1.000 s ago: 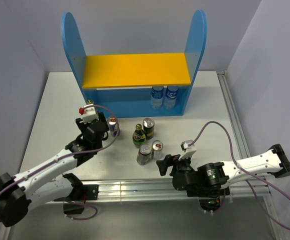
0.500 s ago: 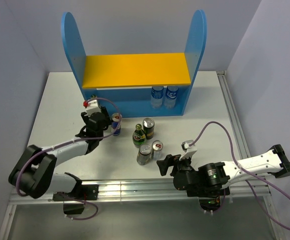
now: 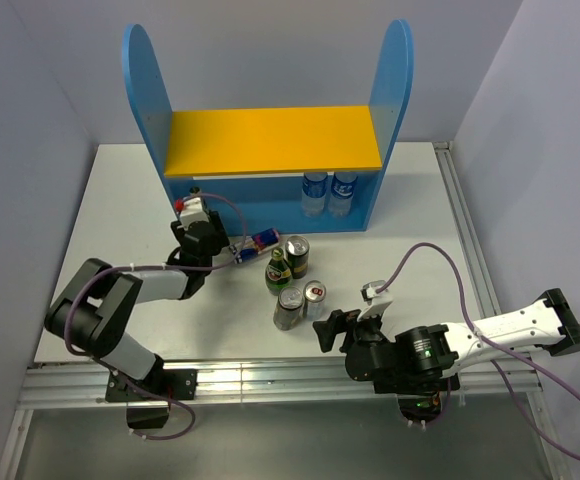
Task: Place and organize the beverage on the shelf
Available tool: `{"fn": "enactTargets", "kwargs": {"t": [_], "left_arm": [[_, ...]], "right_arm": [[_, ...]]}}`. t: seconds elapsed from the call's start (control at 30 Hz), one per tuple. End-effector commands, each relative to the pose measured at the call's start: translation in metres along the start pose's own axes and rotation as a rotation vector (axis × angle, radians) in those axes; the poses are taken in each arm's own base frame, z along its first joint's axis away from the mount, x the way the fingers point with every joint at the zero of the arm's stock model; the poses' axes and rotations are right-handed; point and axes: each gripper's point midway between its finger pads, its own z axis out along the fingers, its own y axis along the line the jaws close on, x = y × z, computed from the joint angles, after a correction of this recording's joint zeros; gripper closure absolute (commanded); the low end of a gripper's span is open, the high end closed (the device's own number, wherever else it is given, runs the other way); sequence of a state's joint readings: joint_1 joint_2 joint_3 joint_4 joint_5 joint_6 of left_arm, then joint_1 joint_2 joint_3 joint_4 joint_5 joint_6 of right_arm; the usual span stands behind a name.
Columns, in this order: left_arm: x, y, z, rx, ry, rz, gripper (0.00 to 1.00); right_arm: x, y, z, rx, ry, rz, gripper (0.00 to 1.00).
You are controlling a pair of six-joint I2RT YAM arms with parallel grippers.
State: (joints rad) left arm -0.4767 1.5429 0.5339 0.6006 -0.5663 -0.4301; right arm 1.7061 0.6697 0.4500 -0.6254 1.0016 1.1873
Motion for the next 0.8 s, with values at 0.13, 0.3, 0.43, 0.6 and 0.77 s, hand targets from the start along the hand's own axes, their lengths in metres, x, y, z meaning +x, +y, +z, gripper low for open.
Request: {"fn": "enactTargets", "kwargs": {"t": [0.13,0.3,0.43,0.6,0.77], "left_arm": [[-0.088,-0.034,0.025,0.087,-0.249,-0.172,1.00],[-0.091,-0.038,0.044,0.095,-0.242,-0.165,1.00],[-0.087,-0.040,0.064,0.101,-0.229,-0.144,1.00],[-0.093,-0.046,0.076,0.096,-0.226,-0.149,1.00],[-0.078,-0.040,0.088,0.022,-0.147,-0.156,0.97]], "right_arm": [[-0.004,0.005,0.001,-0.004,-0.029,0.009,0.05],[-0.004,0.006,0.002,0.003,-0.028,0.003,0.04],[-0.005,0.005,0.002,0.001,-0.031,0.005,0.05],[-0.005,0.005,0.002,0.000,-0.031,0.009,0.05],[-0.005,0.004,0.002,0.000,-0.032,0.011,0.04]]}}
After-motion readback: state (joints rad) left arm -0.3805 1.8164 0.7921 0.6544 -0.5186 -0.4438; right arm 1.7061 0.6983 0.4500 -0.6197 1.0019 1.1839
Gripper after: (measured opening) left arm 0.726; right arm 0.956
